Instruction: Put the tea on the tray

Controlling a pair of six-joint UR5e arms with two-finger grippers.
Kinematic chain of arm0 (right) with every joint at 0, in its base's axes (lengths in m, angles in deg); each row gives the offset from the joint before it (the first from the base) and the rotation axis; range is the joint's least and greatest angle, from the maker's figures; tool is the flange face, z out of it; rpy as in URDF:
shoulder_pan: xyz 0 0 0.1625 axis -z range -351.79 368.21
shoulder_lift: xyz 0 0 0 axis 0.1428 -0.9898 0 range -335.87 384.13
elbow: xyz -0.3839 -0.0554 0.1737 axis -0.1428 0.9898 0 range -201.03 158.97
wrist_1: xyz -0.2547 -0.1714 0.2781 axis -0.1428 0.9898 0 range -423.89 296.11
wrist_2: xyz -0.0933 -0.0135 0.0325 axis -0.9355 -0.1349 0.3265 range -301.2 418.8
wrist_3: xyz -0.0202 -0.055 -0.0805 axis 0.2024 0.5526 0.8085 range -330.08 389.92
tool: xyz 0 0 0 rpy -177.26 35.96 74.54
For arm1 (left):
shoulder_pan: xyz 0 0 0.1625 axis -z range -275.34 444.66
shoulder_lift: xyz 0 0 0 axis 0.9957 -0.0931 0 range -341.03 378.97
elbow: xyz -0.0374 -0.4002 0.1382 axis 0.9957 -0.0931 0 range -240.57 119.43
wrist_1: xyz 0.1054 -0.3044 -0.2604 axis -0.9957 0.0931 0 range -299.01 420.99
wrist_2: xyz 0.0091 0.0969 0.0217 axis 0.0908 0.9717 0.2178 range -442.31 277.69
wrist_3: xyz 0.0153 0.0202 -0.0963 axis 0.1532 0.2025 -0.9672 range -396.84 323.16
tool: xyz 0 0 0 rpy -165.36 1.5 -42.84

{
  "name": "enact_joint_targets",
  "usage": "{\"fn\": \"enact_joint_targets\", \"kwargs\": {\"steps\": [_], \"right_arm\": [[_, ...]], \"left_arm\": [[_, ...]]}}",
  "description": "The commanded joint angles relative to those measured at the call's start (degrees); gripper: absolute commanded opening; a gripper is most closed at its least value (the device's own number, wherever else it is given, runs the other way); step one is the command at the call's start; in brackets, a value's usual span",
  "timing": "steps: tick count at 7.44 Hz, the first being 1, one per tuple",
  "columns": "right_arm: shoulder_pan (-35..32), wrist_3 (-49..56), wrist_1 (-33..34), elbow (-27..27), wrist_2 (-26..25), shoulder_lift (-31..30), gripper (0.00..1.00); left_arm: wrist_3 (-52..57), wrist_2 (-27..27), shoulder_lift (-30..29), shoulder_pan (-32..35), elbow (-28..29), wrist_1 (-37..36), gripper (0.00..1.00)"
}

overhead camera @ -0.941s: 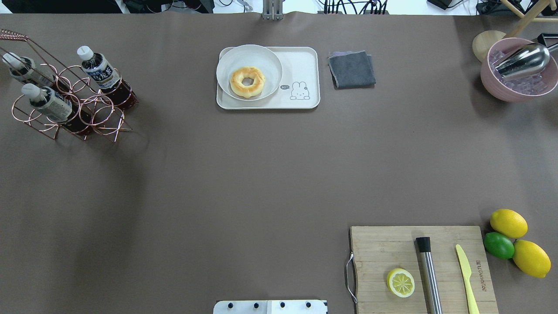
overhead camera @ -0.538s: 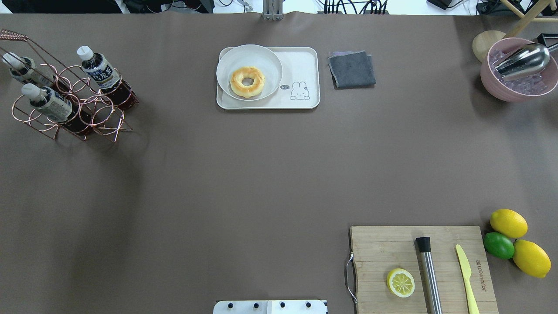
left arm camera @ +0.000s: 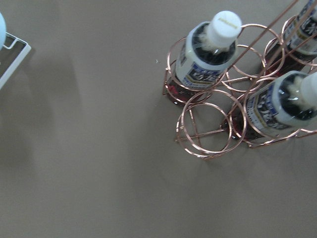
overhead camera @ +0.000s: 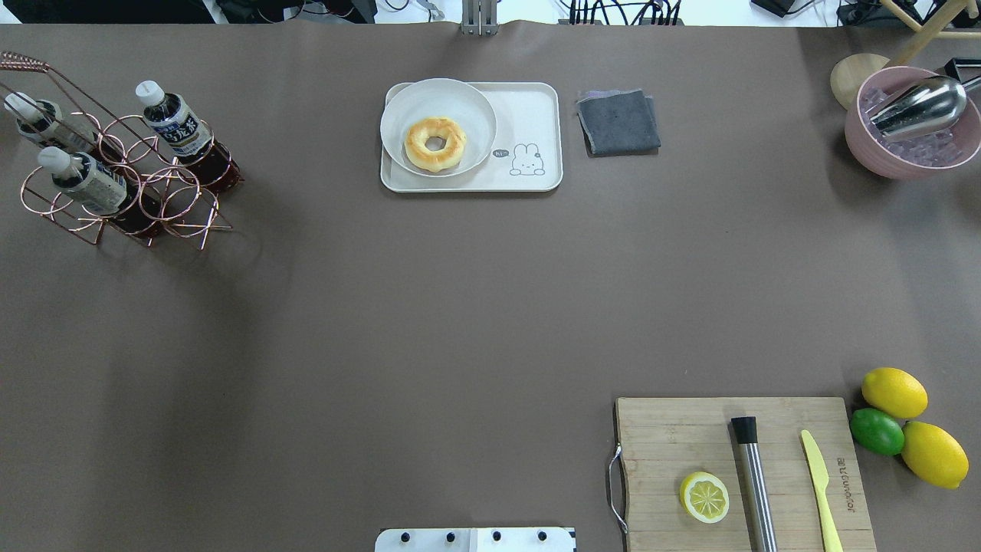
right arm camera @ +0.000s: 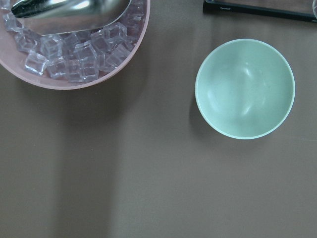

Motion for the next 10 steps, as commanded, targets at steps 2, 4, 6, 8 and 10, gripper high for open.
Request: {"fn": "enact_joint_targets", "kwargs": {"steps": [2,4,6,8,10], "right_arm": [[0.0,0.1,0.0,0.5,0.9,-0.5,1.0],[0.0,0.0,0.0,0.0,1.1,-0.7,1.0],[0.0,0.1,0.0,0.2,1.1,-0.7,1.0],[0.0,0.1,0.0,0.0,1.1,-0.7,1.0],[0.0,0.1,0.0,0.1,1.1,-0.7,1.0]], "left_arm": [[-22.6,11.8,0.3,-15.9,-9.9,1.0,0.98],[-27.2,13.9,-2.1,-18.2,-9.1,0.9,0.98],[-27.6,14.0,-6.8,-18.2,-5.1,0.8,0.98],[-26.7,14.1,-10.3,-18.2,-2.1,0.7,0.98],[-26.3,14.0,-11.9,-18.2,-1.1,0.6,0.97]]}}
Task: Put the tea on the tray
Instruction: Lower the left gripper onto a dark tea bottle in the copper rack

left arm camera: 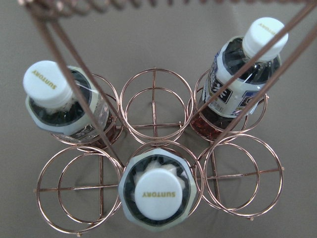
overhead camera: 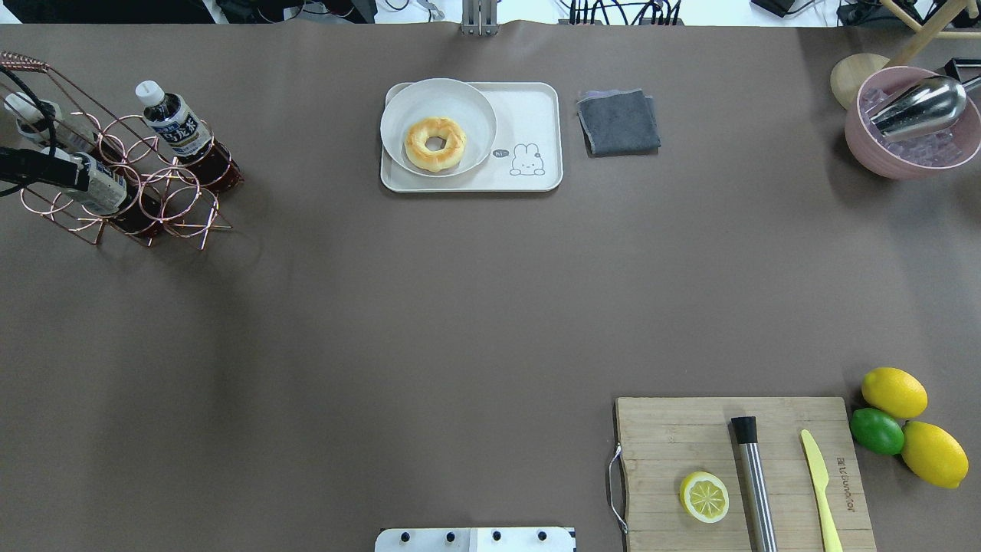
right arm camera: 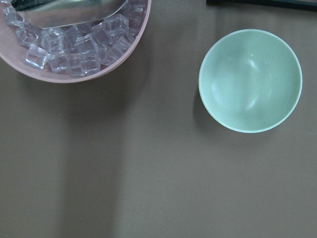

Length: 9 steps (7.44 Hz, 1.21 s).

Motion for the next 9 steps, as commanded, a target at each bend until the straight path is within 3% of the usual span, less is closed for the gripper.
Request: {"fn": "enact_joint_targets", "kwargs": {"steps": [1,4,5,7,9], "right_arm": [[0.0,0.0,0.0,0.1,0.0,0.0,1.0],[0.0,0.0,0.0,0.4,0.0,0.1,1.0],[0.0,0.0,0.0,0.3,0.0,0.1,1.0],[0.0,0.0,0.0,0.3,0.0,0.1,1.0],[0.0,0.0,0.0,0.4,0.0,0.0,1.0]], "left_arm": [[0.4,0.0,-2.8,0.0,2.5,-0.1,0.97],[5.3,0.0,-2.8,0.6,3.9,-0.3,0.85],[6.1,-0.2,-2.8,0.8,3.8,-0.5,0.67],[6.7,-0.5,-2.7,1.7,3.5,-0.5,0.51],[6.7,-0.8,-2.7,2.0,3.4,-0.5,0.29]]}}
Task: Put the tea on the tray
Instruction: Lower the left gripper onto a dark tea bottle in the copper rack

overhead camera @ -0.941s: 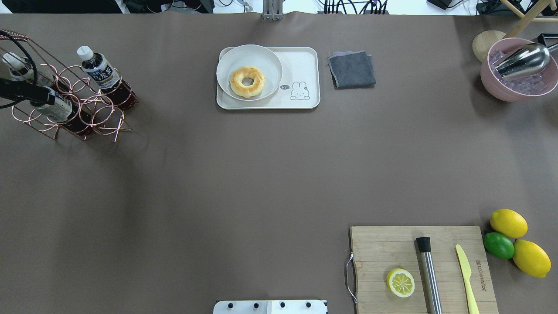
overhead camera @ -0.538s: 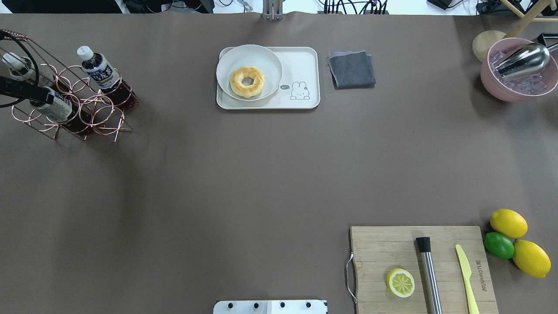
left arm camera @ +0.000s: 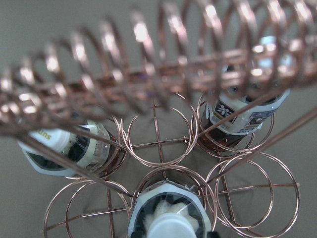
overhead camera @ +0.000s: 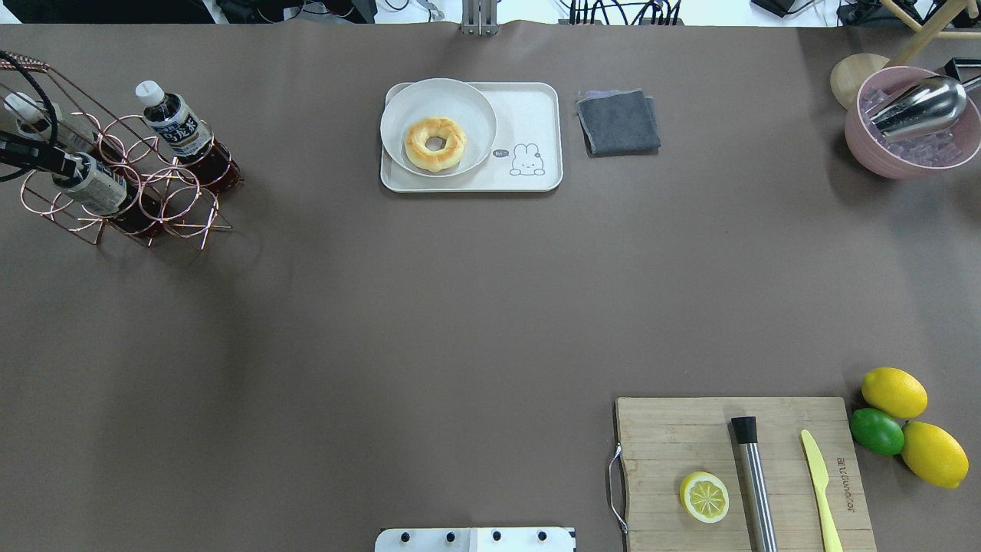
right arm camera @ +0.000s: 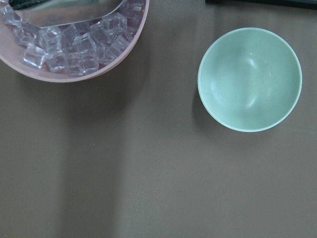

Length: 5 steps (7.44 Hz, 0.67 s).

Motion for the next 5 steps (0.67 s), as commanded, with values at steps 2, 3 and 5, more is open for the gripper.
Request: {"fn": "enact_joint_targets", "kwargs": {"steps": [2,3,5], "right_arm": [[0.0,0.0,0.0,0.1,0.0,-0.1,1.0],[0.0,0.0,0.0,0.1,0.0,-0.1,1.0],[0.0,0.0,0.1,0.2,0.0,-0.1,1.0]], "left_arm": [[0.1,-0.1,0.0,0.4,0.0,0.0,0.01],[0.1,-0.1,-0.1,0.8,0.0,0.0,0.0],[0.2,-0.4,-1.7,2.2,-1.9,-4.4,0.0]]}}
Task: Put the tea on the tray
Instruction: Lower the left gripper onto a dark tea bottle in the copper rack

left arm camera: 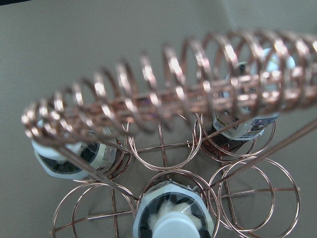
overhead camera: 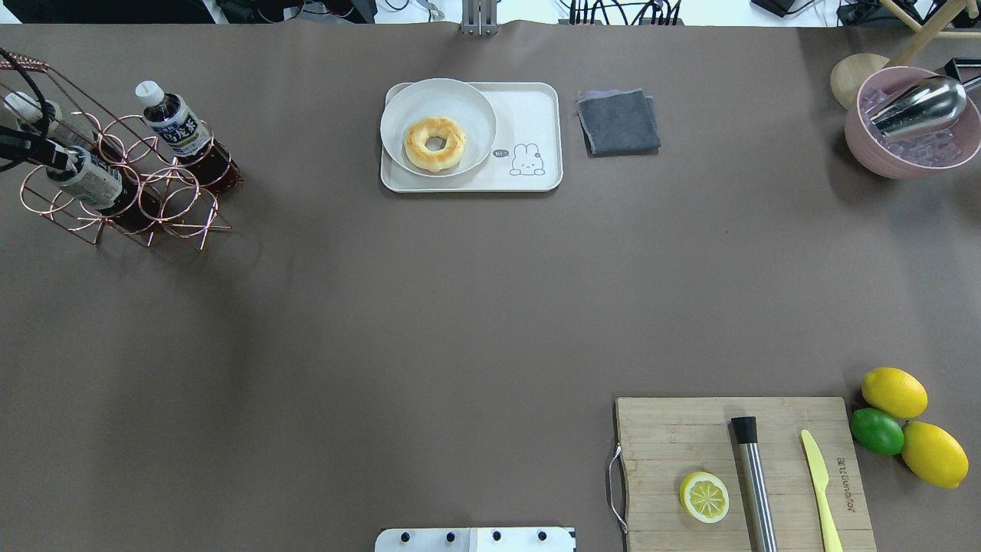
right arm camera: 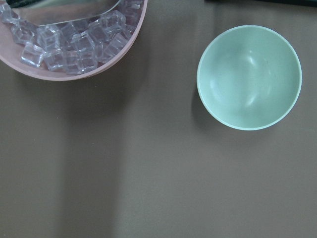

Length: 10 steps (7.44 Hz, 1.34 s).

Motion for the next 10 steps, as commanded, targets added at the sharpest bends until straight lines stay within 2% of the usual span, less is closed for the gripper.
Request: {"fn": "enact_joint_targets", "kwargs": {"steps": [1,2,7,10], "right_arm": [[0.0,0.0,0.0,0.2,0.0,0.0,1.0],[0.0,-0.1,0.0,0.2,0.0,0.0,1.0],[0.0,0.0,0.0,0.2,0.0,-0.2,1.0],[-0.1,0.0,0.0,0.4,0.1,-0.5,1.0]], "left_arm": [[1.7,-0.2,-3.1,2.0,-4.2,-9.2,0.0],[3.3,-0.2,-4.1,3.2,-6.6,-13.8,0.0],[8.0,-0.4,-4.3,8.8,-15.4,-25.4,0.0],[7.7,-2.4,-3.7,8.6,-27.4,-37.2,0.0]]}}
